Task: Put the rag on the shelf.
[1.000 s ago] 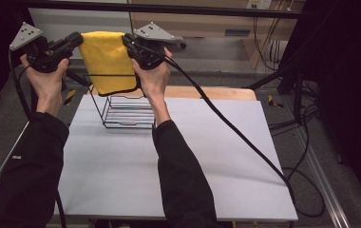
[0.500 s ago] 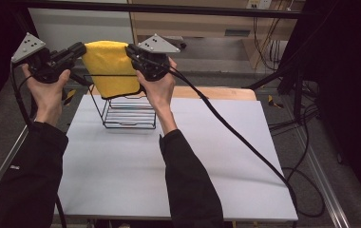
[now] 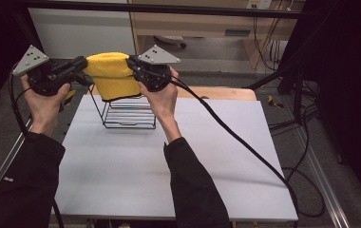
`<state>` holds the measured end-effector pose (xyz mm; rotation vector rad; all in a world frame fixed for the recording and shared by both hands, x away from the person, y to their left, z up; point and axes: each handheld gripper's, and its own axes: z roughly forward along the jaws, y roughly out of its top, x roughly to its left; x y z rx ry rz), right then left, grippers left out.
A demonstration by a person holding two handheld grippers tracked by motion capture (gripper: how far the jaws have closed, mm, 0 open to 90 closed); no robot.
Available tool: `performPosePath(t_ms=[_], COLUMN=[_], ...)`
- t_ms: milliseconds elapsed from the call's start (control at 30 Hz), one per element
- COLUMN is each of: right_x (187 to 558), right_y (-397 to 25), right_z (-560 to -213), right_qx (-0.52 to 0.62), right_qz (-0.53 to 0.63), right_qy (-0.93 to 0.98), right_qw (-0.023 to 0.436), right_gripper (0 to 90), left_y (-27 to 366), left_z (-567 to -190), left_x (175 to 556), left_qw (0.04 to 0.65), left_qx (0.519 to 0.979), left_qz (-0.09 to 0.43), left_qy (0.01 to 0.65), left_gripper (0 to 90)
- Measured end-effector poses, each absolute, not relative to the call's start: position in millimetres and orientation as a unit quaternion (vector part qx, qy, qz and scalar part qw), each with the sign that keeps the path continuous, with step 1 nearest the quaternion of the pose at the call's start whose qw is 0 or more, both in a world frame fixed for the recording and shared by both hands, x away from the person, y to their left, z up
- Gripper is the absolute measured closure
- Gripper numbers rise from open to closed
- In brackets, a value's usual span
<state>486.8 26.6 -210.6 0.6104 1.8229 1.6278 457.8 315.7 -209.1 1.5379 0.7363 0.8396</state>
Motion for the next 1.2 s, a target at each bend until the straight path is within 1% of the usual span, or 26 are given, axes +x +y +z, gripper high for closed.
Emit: performPosePath(t_ms=[300,700,1000,1200], right_x=[477,469,468,467], right_y=[26,23,23,24], right_z=[-217,-235,-248,-256], right_qx=[0.229,0.235,0.239,0.237], right_qz=[0.605,0.59,0.571,0.559], right_qy=[0.703,0.725,0.746,0.755], right_qw=[0.296,0.266,0.248,0.246], right_gripper=[80.6,80.3,79.1,78.5], left_y=[315,312,310,312], left_z=[-219,-238,-255,-265], left_x=[449,440,435,433], left_qw=[0.572,0.567,0.541,0.529], left_qx=[0.669,0.679,0.697,0.708], left_qz=[0.347,0.33,0.32,0.305], left_qy=[0.323,0.331,0.345,0.354], left_gripper=[83.7,83.1,81.1,78.0])
